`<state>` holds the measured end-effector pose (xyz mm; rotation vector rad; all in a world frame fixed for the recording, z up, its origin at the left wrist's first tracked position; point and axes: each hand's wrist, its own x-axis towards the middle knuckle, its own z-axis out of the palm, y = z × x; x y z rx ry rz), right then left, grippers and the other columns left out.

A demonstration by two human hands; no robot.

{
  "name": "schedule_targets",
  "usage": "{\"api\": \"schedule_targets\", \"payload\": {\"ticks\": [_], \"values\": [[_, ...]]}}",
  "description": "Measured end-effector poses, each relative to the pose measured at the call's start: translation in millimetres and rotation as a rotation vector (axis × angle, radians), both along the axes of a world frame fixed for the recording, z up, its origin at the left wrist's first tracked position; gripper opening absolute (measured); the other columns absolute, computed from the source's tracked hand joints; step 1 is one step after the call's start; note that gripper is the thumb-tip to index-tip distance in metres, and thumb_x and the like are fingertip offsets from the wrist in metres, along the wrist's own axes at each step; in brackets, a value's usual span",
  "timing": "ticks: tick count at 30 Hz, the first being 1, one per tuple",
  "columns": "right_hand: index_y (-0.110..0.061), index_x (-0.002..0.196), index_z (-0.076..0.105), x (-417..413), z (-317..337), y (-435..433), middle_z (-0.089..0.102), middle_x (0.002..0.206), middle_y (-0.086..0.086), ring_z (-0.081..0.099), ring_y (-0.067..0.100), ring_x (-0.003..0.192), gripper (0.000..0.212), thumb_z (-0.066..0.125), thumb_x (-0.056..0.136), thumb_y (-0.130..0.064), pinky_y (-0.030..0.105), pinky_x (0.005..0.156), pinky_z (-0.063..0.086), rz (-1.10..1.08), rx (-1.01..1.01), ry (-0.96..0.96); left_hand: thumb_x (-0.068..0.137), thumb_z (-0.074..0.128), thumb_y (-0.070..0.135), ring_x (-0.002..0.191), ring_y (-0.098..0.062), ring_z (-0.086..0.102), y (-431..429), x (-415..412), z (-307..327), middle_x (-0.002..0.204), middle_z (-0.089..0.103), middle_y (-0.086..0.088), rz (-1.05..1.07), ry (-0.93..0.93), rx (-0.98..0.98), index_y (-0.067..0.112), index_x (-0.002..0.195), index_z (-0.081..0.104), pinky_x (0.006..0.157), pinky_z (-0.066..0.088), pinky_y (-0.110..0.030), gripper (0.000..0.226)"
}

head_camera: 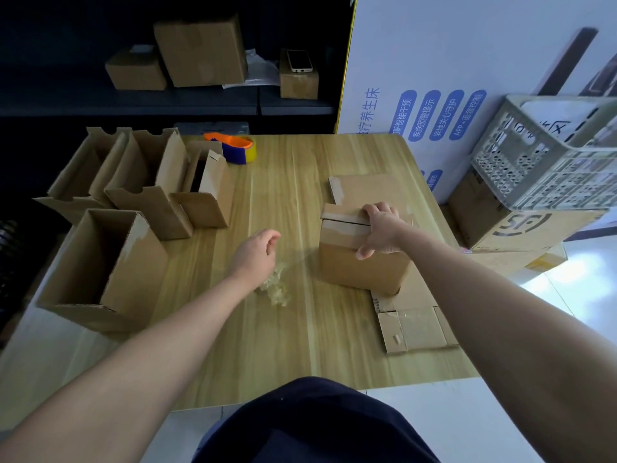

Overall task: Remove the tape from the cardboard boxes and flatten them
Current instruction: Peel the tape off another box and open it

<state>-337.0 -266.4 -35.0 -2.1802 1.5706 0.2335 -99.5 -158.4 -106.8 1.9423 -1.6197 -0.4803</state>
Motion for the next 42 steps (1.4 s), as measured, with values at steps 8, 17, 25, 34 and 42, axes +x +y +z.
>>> {"api": "schedule_targets", "payload": {"ticks": [8, 17, 25, 34, 42], "values": [[-0.016, 0.148, 0.022, -8, -1, -4, 0.028, 0.146, 0.004, 0.029, 0.026, 0.132, 0.101, 0.080, 0.069, -0.040, 0.044, 0.108, 0.032, -0.005, 0.038, -0.126, 0.089, 0.063, 0.031, 0.119, -0.016, 0.047, -47, -55, 33, 0.141, 0.045, -0.005, -0.064, 0.435, 0.227, 0.012, 0.143, 0.035, 0.097, 0.038, -0.027, 0.064], [-0.016, 0.144, 0.034, -49, -3, -8, 0.044, 0.139, 0.008, 0.045, 0.026, 0.124, 0.080, 0.056, 0.083, -0.062, 0.036, 0.095, 0.043, -0.402, -0.063, -0.318, 0.077, 0.076, 0.022, 0.103, -0.014, 0.054, -61, -75, 26, 0.121, 0.055, 0.002, -0.012, 0.549, 0.142, 0.018, 0.126, 0.048, 0.085, 0.046, -0.028, 0.056], [-0.012, 0.119, 0.058, -49, 6, -19, 0.063, 0.110, 0.006, 0.058, 0.017, 0.090, 0.049, 0.058, 0.088, -0.050, 0.025, 0.068, 0.041, -0.549, -0.103, -0.442, 0.083, 0.068, 0.040, 0.082, -0.022, 0.056, -68, -79, 35, 0.086, 0.060, -0.008, 0.085, 0.973, 0.239, 0.017, 0.077, 0.050, 0.078, 0.045, -0.038, 0.030], [-0.014, 0.125, 0.053, -34, 12, -20, 0.065, 0.107, 0.004, 0.060, 0.016, 0.087, 0.067, 0.059, 0.079, -0.063, 0.028, 0.065, 0.050, -0.580, -0.221, -0.448, 0.079, 0.061, 0.007, 0.106, -0.025, 0.055, -76, -80, 49, 0.114, 0.059, -0.004, 0.114, 1.026, 0.213, 0.034, 0.118, 0.054, 0.092, 0.047, -0.042, 0.048], [-0.028, 0.148, 0.010, -16, -1, -13, 0.028, 0.145, 0.011, 0.046, 0.033, 0.124, 0.112, 0.085, 0.065, -0.032, 0.042, 0.090, 0.049, -0.529, -0.220, -0.411, 0.079, 0.059, -0.002, 0.120, -0.023, 0.045, -69, -73, 44, 0.136, 0.046, 0.000, 0.075, 0.994, 0.292, 0.042, 0.145, 0.025, 0.107, 0.036, -0.040, 0.087]]}}
